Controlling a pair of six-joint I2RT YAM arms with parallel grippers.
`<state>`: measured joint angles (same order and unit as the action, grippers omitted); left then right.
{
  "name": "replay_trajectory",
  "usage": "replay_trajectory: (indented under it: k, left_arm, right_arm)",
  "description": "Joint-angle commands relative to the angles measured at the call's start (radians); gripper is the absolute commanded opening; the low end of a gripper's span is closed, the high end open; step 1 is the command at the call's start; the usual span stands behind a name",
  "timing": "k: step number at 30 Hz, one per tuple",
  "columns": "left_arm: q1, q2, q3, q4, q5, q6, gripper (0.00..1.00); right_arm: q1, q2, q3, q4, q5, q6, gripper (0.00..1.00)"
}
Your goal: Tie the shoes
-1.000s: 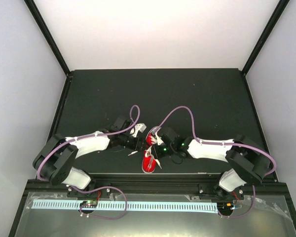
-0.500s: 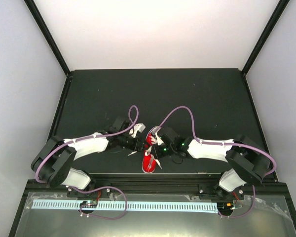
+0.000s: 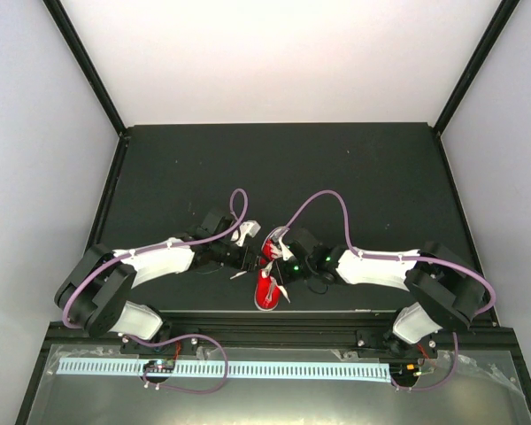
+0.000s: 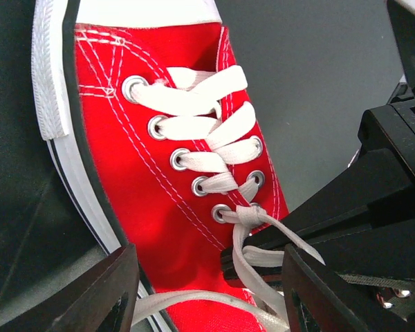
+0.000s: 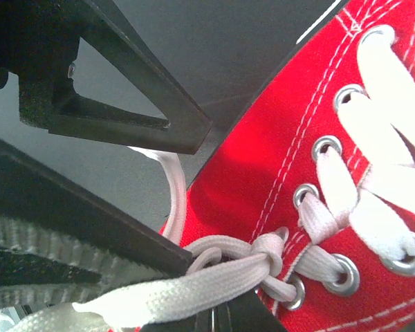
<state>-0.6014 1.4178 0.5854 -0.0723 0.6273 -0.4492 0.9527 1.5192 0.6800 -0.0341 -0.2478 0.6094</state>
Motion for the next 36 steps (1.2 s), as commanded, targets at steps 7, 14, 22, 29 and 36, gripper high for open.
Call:
replay_trajectory:
  k: [7, 14, 22, 29, 36]
  left_arm:
    - [-0.001, -0.008, 0.007, 0.036, 0.006, -0.015, 0.67]
    - [-0.001, -0.004, 0.01, 0.04, -0.001, -0.02, 0.71]
    - [0.0, 0.013, 0.014, 0.009, -0.074, -0.048, 0.74]
    - [0.0, 0.004, 0.012, -0.005, -0.121, -0.072, 0.75]
    - [0.005, -0.024, 0.008, -0.011, -0.142, -0.075, 0.79]
  right_arm:
    - [0.003, -0.017, -0.009, 0.006, 0.018, 0.006, 0.02]
    - [0.002, -0.019, -0.01, 0.007, 0.018, 0.006, 0.02]
    - [0.004, -0.019, -0.01, 0.005, 0.018, 0.006, 0.02]
    - [0.003, -0.021, -0.012, 0.004, 0.019, 0.006, 0.02]
    - [0.003, -0.022, -0.013, 0.006, 0.021, 0.006, 0.02]
